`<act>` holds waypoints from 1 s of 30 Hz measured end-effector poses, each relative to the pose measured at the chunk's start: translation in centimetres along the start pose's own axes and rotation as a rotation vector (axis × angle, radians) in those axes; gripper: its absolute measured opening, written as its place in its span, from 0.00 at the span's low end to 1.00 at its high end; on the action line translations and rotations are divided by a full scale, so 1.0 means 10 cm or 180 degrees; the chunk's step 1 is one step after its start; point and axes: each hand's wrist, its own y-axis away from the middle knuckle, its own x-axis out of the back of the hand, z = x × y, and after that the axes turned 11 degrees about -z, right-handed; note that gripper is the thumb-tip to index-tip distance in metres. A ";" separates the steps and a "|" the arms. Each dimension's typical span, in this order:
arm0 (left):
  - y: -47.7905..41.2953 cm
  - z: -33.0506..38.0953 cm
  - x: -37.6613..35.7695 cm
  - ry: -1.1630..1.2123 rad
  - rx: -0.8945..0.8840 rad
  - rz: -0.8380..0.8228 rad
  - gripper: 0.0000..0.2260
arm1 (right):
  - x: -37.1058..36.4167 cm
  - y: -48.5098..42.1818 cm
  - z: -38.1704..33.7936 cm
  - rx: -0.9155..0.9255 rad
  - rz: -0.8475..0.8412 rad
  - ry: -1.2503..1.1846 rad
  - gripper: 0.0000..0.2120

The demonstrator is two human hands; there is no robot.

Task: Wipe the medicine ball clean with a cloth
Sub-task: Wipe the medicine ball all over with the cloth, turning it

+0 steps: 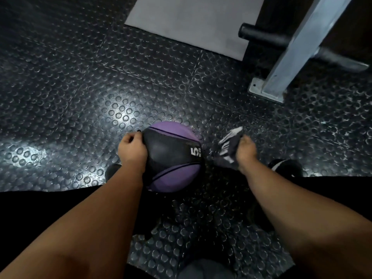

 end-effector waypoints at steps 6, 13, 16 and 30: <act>0.01 0.05 0.31 -0.0598 -0.0060 0.0591 0.18 | 0.22 -0.23 -0.45 0.0285 -0.0037 0.0019 0.18; 0.25 0.15 0.08 -0.0604 0.0095 0.0571 0.26 | -0.69 0.50 -0.03 0.0758 -0.0914 0.1407 0.18; 0.27 0.15 0.01 -0.0870 0.0072 0.0632 0.25 | -1.08 0.70 0.15 0.0595 -0.0885 0.1610 0.21; 0.29 0.19 -0.14 -0.1147 -0.0014 0.0691 0.19 | -1.12 0.85 0.05 0.2977 -0.1796 0.2524 0.26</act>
